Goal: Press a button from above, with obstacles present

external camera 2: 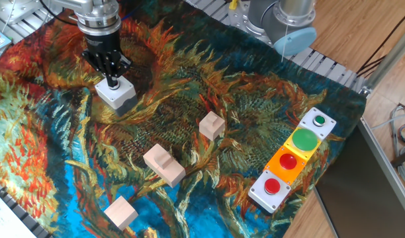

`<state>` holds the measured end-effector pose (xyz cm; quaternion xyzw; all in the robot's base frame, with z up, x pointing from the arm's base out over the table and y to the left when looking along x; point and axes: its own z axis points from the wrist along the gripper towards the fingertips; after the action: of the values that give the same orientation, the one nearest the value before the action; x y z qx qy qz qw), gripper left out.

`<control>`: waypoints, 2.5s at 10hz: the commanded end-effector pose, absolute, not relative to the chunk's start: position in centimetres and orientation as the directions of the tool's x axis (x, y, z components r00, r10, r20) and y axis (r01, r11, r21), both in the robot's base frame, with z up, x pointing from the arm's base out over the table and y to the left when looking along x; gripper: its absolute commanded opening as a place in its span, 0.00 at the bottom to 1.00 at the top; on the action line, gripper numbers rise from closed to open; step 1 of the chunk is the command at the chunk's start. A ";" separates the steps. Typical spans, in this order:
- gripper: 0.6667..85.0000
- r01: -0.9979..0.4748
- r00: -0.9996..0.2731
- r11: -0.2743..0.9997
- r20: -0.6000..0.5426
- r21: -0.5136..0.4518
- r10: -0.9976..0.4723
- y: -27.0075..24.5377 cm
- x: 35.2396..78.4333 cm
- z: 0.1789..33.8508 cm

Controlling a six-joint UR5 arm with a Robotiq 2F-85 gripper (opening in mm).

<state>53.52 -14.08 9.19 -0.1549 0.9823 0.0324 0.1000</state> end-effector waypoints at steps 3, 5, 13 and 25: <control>0.02 -0.314 -0.929 0.948 -0.225 0.051 -0.296 -14.0 53.8 9.1; 0.03 -0.314 -0.929 0.948 -0.221 0.044 -0.297 -14.5 53.1 9.7; 0.04 -0.313 -0.931 0.949 -0.209 0.031 -0.300 -13.9 53.3 10.3; 0.04 -0.328 -0.918 0.944 -0.247 0.031 -0.311 -13.6 54.4 9.9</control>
<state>54.15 -13.66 9.88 -0.1658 0.9790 0.0317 0.1142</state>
